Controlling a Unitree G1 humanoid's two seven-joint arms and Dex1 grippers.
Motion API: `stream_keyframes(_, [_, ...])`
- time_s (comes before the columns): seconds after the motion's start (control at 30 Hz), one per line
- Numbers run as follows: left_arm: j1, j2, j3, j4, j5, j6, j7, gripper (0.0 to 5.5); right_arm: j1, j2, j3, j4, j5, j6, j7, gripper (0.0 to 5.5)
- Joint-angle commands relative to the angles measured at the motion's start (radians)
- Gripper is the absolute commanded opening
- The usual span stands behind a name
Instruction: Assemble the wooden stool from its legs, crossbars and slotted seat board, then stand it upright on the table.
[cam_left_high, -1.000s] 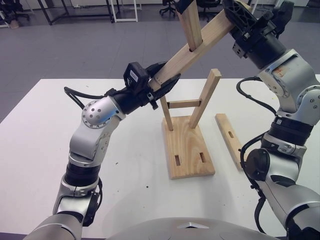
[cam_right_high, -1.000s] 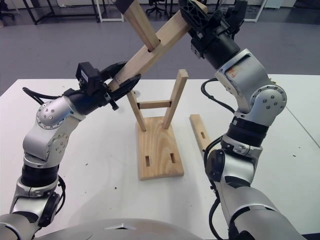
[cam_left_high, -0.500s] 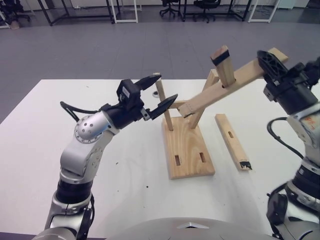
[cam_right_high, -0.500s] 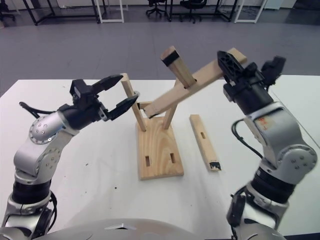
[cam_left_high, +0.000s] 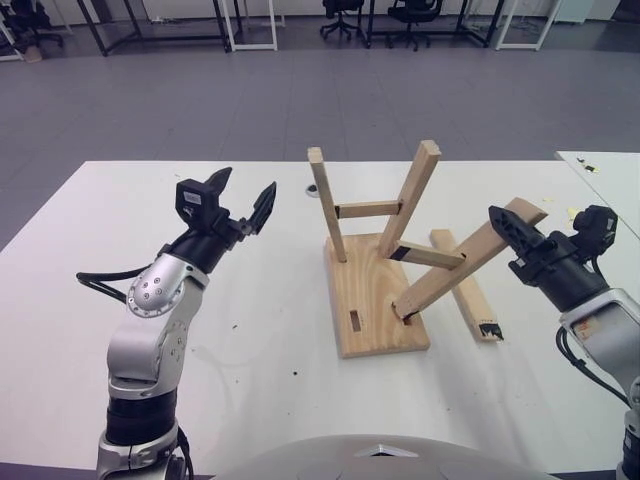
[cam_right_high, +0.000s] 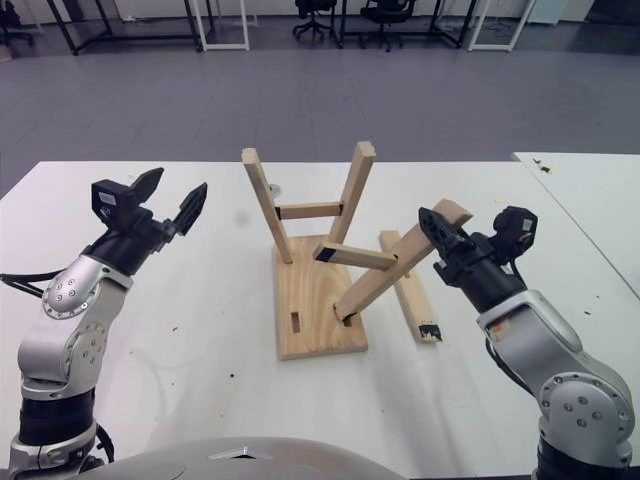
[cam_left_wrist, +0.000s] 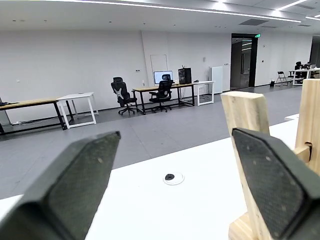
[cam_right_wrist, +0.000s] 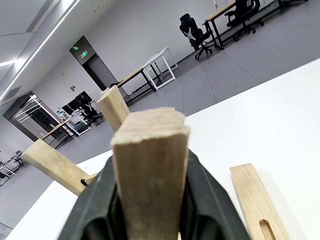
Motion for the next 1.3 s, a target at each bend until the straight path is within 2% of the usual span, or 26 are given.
stream_keyframes(0.03, [-0.013,0.023,0.02,0.008,0.013,0.006,0.005,4.12,0.041,-0.02,0.009,-0.032,-0.039,-0.006,-0.001,1.04])
stream_keyframes(0.37, [0.004,0.035,0.032,-0.009,0.02,0.022,0.018,4.12,0.012,-0.079,-0.002,-0.044,0.01,-0.02,-0.092,1.04])
stream_keyframes(0.5, [0.014,0.039,0.031,-0.013,0.027,0.027,0.016,4.12,0.065,-0.058,0.037,-0.085,0.085,-0.034,-0.158,1.04])
stream_keyframes(0.63, [0.031,0.033,0.027,-0.02,0.036,0.024,0.016,4.12,0.069,-0.088,0.013,-0.062,0.187,-0.065,-0.179,1.04])
stream_keyframes(0.7, [0.034,0.032,0.024,-0.02,0.04,0.021,0.015,4.12,0.065,-0.114,0.018,-0.063,0.151,-0.056,-0.175,1.04])
stream_keyframes(0.77, [0.033,0.032,0.022,-0.015,0.049,0.015,0.014,4.12,0.073,-0.129,0.05,-0.108,0.01,-0.05,-0.172,1.04])
stream_keyframes(0.87, [0.031,0.029,0.014,-0.009,0.06,0.009,0.017,4.12,0.107,-0.025,0.166,-0.221,-0.182,-0.09,-0.262,1.04])
stream_keyframes(0.97, [0.033,0.017,-0.003,-0.018,0.07,0.008,0.024,4.12,0.137,0.046,0.244,-0.265,-0.285,-0.118,-0.29,1.04])
stream_keyframes(1.07, [0.04,0.009,-0.01,-0.021,0.073,0.005,0.024,4.12,0.151,0.054,0.259,-0.239,-0.349,-0.145,-0.206,1.04])
stream_keyframes(1.2, [0.042,0.002,-0.019,-0.013,0.079,-0.003,0.025,4.12,0.164,-0.007,0.321,-0.18,-0.505,-0.138,-0.051,1.04])
stream_keyframes(1.3, [0.039,-0.004,-0.025,-0.007,0.082,-0.01,0.025,4.12,0.164,0.021,0.355,-0.166,-0.585,-0.167,0.003,1.04])
